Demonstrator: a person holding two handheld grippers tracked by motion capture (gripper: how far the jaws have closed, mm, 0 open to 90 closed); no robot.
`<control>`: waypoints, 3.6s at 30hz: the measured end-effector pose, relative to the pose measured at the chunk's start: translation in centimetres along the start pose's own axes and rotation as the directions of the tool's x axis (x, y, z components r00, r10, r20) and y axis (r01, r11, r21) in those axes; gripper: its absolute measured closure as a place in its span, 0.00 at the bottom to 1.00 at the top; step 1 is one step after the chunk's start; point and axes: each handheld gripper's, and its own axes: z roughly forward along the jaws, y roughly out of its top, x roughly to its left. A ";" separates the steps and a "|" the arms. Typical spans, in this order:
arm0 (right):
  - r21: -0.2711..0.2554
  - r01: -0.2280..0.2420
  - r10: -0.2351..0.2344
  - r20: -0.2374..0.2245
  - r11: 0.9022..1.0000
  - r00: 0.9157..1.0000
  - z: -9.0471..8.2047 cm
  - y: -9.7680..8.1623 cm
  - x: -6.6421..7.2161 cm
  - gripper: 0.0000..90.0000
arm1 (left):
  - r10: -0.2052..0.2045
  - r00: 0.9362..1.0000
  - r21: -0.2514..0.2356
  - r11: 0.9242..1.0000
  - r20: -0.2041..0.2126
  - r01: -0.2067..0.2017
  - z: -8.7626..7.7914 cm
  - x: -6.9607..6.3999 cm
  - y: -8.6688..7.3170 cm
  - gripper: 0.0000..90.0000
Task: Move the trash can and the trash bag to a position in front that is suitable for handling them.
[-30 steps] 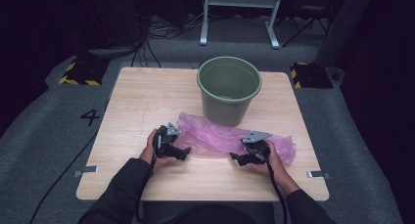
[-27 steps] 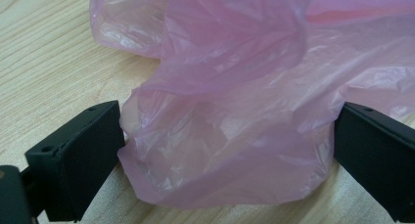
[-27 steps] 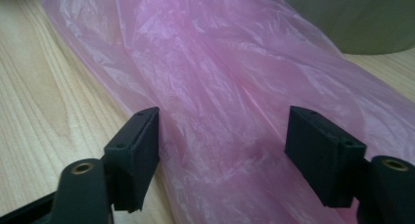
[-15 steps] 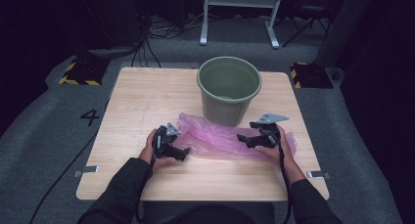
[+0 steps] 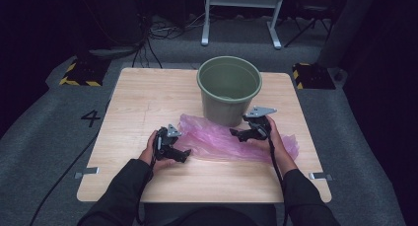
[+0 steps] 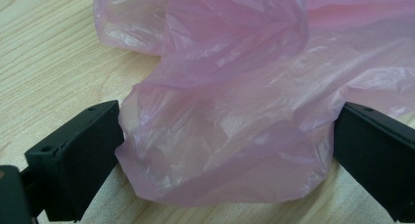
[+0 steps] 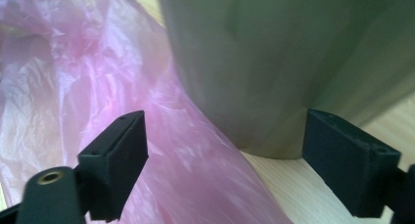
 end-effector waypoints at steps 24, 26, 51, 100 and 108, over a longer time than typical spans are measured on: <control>0.111 0.089 -0.084 -0.049 0.990 0.995 -4.4 -5.4 4.7 0.22 | 0.003 1.000 -0.001 1.000 -0.001 -0.003 -0.1 0.0 0.0 0.01; 0.115 0.064 -0.060 -0.038 0.991 0.997 -4.1 -5.7 4.1 0.22 | 0.001 1.000 0.004 1.000 0.000 -0.001 -0.1 0.0 -0.1 0.01; 0.131 0.011 -0.006 -0.041 0.991 0.999 -1.4 -5.8 2.7 0.36 | 0.008 1.000 0.002 1.000 0.008 -0.008 -0.1 0.1 -0.1 0.01; -0.114 0.001 0.008 0.075 0.994 0.997 -6.6 -6.1 0.8 1.00 | 0.005 1.000 -0.007 1.000 0.008 -0.005 -4.4 3.9 -4.6 0.05; -0.182 0.016 -0.005 0.060 0.983 0.998 -7.8 -5.7 0.9 1.00 | 0.004 1.000 -0.008 1.000 0.008 -0.004 -4.4 3.9 -4.6 0.05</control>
